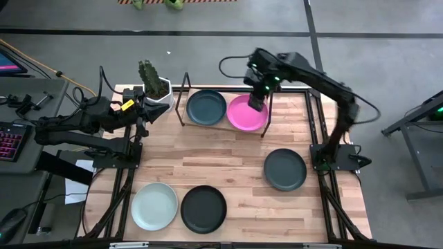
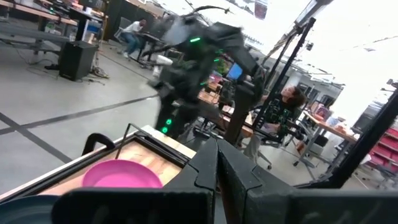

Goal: Place and stack plates onto a shelf
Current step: Stack the white plate on top of the dark green plate on the shelf

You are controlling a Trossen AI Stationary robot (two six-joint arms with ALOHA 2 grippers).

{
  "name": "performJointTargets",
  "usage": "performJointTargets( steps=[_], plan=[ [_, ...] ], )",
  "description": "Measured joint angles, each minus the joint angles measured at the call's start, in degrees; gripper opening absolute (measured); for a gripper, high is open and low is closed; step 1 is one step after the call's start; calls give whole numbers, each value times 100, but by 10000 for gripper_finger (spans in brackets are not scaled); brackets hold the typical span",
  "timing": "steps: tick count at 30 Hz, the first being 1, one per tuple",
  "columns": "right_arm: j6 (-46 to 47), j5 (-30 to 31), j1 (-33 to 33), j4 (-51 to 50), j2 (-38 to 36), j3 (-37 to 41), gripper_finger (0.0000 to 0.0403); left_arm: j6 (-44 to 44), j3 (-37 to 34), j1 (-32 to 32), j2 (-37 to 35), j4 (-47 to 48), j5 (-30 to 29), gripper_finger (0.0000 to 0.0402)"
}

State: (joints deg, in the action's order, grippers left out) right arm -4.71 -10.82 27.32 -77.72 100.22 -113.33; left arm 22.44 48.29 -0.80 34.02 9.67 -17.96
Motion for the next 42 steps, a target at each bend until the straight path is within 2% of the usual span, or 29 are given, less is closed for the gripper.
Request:
performJointTargets(
  steps=[4, 8, 12, 15, 19, 26, 36, 38, 42],
  plan=[
    [662, -43, -571, 1181, -1237, 1369, 126, -4, 0, 0, 2, 1, 296, 1],
    [1938, -1, -1500, 3212, -2571, 3191, 126, -7, 0, 0, 2, 56, 309, 1],
    [3052, 564, -2541, 5468, -3473, 4684, 126, -207, 0, 0, 6, 92, 306, 1],
    [3379, 1124, -3091, 6658, -3810, 5315, 126, -301, 0, 0, 9, 92, 306, 1],
    [3389, 1479, -3450, 7097, -3892, 5492, 126, -306, 0, 0, 9, 88, 306, 1],
    [2940, 1488, -3500, 7040, -3800, 5308, 126, -310, 0, 0, 20, 120, 306, 1],
    [2870, 1484, -3498, 6734, -3796, 5308, 126, -220, 0, -2, 93, 162, 251, 3],
    [2940, 1484, -3498, 6676, -3796, 5308, 126, -153, 0, -26, 189, 92, 481, 13],
    [3034, 1479, -3496, 6615, -3796, 5308, 126, 42, 300, -226, 694, 366, 1346, 55]
  ],
)
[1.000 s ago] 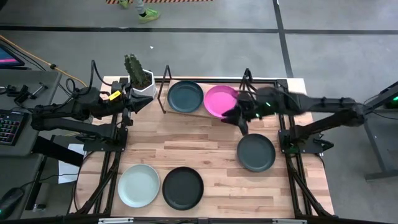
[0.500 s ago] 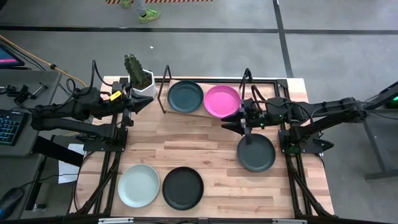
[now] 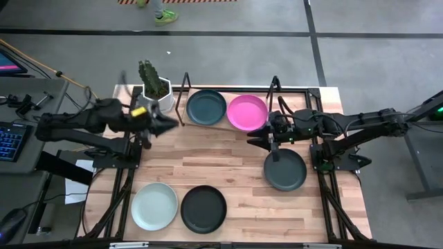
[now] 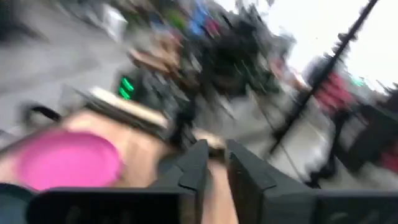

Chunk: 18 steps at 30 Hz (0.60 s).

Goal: Place and stack plates onto a shelf
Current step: Stack the white plate on top of the dark green plate on the shelf

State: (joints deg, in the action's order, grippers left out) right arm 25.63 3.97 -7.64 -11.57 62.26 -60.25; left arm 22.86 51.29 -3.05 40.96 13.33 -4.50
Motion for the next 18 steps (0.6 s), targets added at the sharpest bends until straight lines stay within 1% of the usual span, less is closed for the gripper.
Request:
performJointTargets(
  steps=[2, 6, 9, 11, 13, 16, 18],
  plan=[
    [0, 0, 0, 4, 0, 0, 126, 81, 282, -192, 351, 681, 367, 83],
    [2, 0, 0, 4, 0, -2, 126, 63, 706, -717, 1086, 2542, 897, 133],
    [2, 0, 0, 4, 0, -2, 126, 67, 677, -1261, 1491, 3552, 1334, 160],
    [0, 0, 1, 4, 0, -2, 126, 72, 531, -1668, 1684, 4117, 1406, 171],
    [-2, 0, 0, 4, 0, -2, 126, 63, 291, -2076, 1814, 4398, 1379, 176],
    [-7, 0, 2, 4, 0, -2, 126, 89, -233, -2582, 1837, 4201, 1174, 176],
    [-11, 0, 1, 1, 0, -2, 126, 187, -644, -2820, 1843, 3865, 1003, 175]
  ],
)
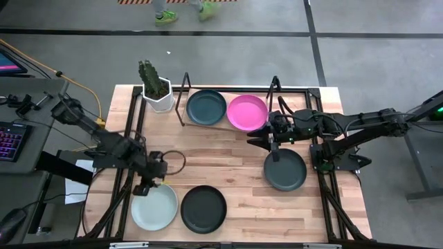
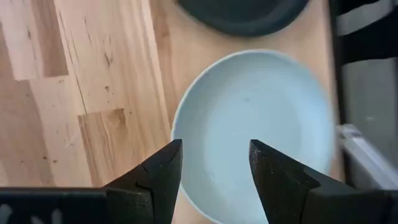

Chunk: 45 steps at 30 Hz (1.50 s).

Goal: Place and stack plates onto a shelf
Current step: Stack the white plate on top of the dark green plate on the shelf

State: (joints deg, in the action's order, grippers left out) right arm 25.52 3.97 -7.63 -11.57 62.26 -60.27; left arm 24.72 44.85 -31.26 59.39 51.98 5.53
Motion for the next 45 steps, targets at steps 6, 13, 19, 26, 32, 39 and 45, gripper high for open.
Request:
performJointTargets(
  steps=[6, 13, 19, 26, 32, 39, 45],
  plan=[
    [13, -1, 1, -98, 0, -4, 126, 311, -844, -276, -1, -1050, -449, 175],
    [13, -2, 0, -289, 0, -4, 126, 322, -1343, -309, -4, -1199, -627, 175],
    [15, -2, 2, -289, 0, -4, 126, 368, -1648, -309, -1, -1536, -612, 175],
    [12, -4, 2, -289, 0, -4, 126, 347, -1856, -309, -4, -1919, -585, 175],
    [11, -4, 2, -293, 0, -4, 126, 163, -1994, -307, -4, -1914, -465, 175],
    [15, -4, 2, -296, 0, -4, 126, 112, -2144, -309, -4, -2235, -334, 174],
    [12, -4, 2, -296, 0, -4, 126, 162, -2248, -309, 2, -2230, -293, 174]
  ],
)
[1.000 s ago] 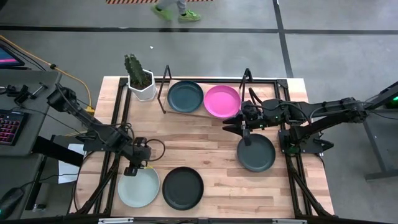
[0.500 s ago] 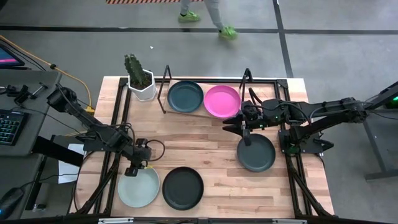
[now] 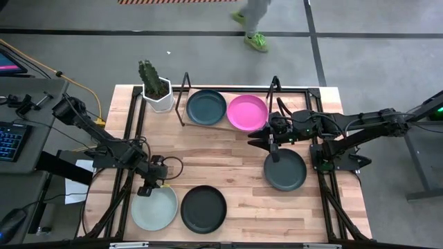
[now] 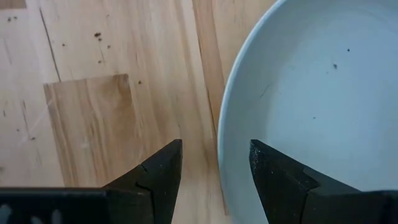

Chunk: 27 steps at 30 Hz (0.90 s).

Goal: Place and stack plates onto a shelf
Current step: Stack the white plate on top of the dark green plate on the shelf

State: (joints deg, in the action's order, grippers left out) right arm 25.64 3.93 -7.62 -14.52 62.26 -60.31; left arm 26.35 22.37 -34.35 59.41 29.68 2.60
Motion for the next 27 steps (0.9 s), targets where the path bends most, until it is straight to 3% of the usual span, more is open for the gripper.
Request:
performJointTargets(
  steps=[13, 16, 22, 27],
  plan=[
    [1, 3, -1, -33, 0, 0, 126, 252, 205, 0, 889, -40, -100, 160],
    [1, 2, 0, -37, 0, 0, 126, 225, 320, 2, 964, -5, -128, 129],
    [-8, 4, 0, -87, 0, 0, 126, 317, 546, 77, 912, 46, 110, 15],
    [-14, 3, -2, -166, 0, 0, 126, 499, 888, 321, 724, 460, 150, 5]
  ],
)
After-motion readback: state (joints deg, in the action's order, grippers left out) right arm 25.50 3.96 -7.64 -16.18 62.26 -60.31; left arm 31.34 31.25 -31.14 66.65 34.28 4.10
